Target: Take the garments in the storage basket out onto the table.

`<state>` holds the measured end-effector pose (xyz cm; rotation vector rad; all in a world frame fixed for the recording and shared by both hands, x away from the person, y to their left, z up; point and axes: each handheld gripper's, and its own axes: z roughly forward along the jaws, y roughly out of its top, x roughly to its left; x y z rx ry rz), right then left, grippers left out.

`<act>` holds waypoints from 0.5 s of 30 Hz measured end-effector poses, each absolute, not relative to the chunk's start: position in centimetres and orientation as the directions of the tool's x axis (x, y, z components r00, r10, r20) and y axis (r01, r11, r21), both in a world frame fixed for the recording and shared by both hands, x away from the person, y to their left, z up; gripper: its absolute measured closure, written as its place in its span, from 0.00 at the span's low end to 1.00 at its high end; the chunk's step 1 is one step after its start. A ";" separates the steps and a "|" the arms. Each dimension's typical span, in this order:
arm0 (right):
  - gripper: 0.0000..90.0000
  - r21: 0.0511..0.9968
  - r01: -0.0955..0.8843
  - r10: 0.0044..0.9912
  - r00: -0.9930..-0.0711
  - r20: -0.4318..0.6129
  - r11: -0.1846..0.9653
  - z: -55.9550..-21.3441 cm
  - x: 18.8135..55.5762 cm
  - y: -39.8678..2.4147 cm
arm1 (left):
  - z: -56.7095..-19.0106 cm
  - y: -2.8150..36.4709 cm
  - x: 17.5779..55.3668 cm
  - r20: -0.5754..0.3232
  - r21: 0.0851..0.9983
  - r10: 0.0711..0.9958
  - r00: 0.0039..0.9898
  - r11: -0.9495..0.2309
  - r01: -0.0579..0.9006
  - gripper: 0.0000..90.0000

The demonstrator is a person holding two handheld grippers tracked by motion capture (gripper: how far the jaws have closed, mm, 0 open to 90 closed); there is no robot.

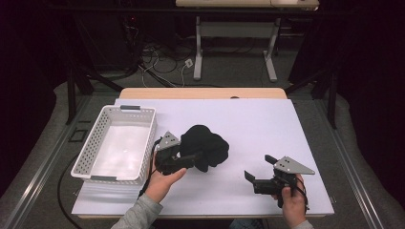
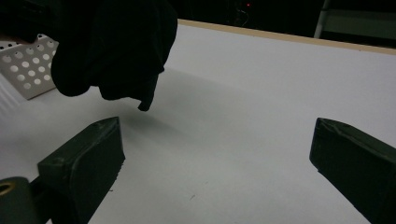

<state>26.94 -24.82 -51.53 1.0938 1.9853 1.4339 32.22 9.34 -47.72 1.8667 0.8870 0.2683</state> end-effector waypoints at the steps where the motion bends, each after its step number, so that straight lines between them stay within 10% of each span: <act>1: 0.03 0.931 0.336 0.809 -0.581 0.087 0.142 -51.5 26.9 -24.8 | -47.9 9.2 32.2 -0.205 0.859 0.681 0.703 -0.219 0.462 0.53; 15: 0.03 0.935 0.325 0.812 -0.578 0.078 0.141 -51.5 26.8 -25.0 | -50.3 8.2 32.8 -0.201 0.830 0.696 0.690 -0.253 0.497 0.53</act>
